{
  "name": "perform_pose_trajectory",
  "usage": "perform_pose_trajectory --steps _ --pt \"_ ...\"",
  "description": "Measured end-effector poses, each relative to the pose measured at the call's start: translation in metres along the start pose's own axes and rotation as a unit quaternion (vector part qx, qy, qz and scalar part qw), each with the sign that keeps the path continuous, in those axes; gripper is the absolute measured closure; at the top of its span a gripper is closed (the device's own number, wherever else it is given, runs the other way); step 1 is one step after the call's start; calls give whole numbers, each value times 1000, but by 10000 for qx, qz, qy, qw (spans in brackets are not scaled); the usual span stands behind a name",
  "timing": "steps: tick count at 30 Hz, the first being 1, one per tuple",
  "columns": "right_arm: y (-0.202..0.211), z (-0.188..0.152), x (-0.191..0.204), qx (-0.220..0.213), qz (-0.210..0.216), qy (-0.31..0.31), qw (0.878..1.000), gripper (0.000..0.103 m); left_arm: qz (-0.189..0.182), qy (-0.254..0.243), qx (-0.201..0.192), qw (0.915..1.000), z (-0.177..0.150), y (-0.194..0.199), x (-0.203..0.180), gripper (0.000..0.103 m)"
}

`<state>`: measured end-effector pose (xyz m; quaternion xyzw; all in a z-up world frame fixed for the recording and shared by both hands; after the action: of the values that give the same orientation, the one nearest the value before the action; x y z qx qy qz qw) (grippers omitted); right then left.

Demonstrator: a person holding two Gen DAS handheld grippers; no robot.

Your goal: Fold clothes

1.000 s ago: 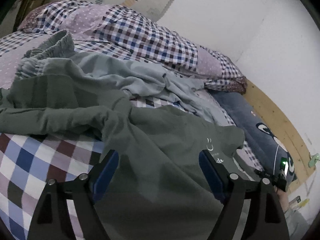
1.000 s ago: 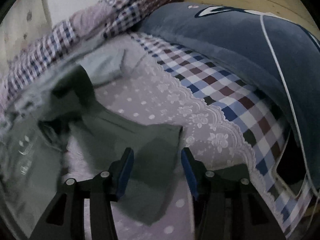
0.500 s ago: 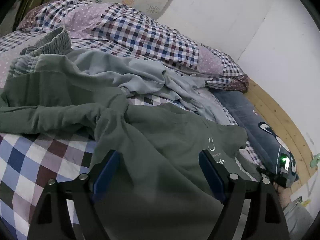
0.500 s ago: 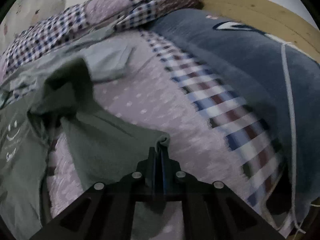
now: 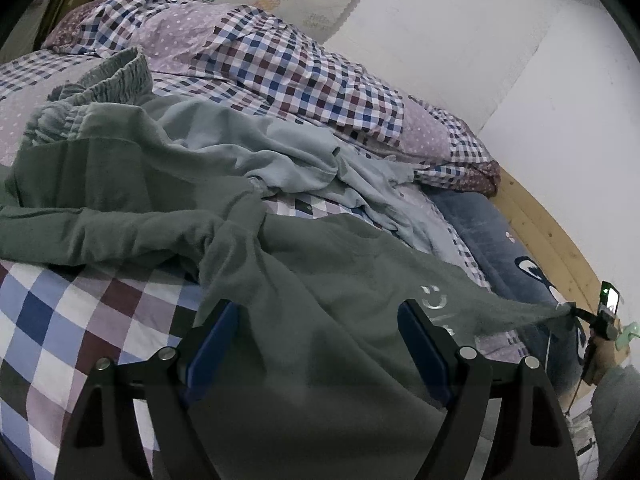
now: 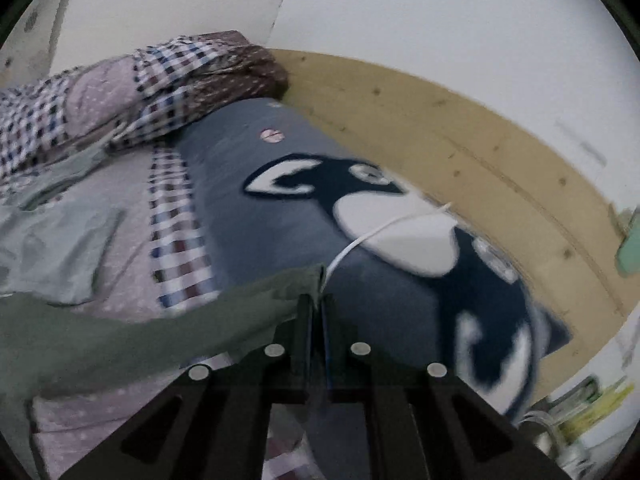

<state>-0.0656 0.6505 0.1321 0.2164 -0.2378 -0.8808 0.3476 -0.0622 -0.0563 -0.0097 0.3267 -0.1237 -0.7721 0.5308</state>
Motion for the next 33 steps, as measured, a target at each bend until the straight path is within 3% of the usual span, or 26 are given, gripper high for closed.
perform_pose_trajectory --steps 3,9,11,13,14,18,21,24,27,33 --pt "-13 -1 -1 176 -234 259 9992 100 -26 -18 15 10000 0 -1 -1 17" --pt "-29 -44 -5 849 -592 468 9935 97 -52 21 54 10000 -1 -1 -1 17" --pt "-23 -57 0 1013 -494 561 9920 83 -72 65 51 9999 0 0 1 17" --pt "-9 -68 10 1081 -217 660 9917 63 -87 91 15 9999 3 3 4 17" --pt "0 -73 16 1093 -58 706 9915 58 -97 100 -13 9999 5 5 5 17" --pt "36 -91 39 1129 610 880 9878 55 -191 -69 -174 9996 22 20 6 17" --pt "66 -96 74 1057 1363 961 9803 53 -275 -547 -272 9977 39 33 -2 17" --pt "97 -98 125 898 2211 1145 9643 50 -264 -876 -339 9952 61 38 0 17" --pt "120 -100 189 773 2817 1443 9454 49 -266 -1001 -116 9946 76 23 6 17" --pt "139 -120 338 838 3660 2043 9040 48 -372 -1237 358 9910 65 -31 -5 17"
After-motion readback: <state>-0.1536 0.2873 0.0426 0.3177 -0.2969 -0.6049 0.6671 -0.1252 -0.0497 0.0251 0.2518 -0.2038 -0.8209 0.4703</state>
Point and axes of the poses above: each gripper's, at about its wrist camera, not at the fingertips, and y roughly against the way its jaws point, x to its left, z to its top, the point moved 10 cm from there along -y, roughly the way its jaws point, and after that the axes turned 13 degrees about -y, right-handed, at the moved point
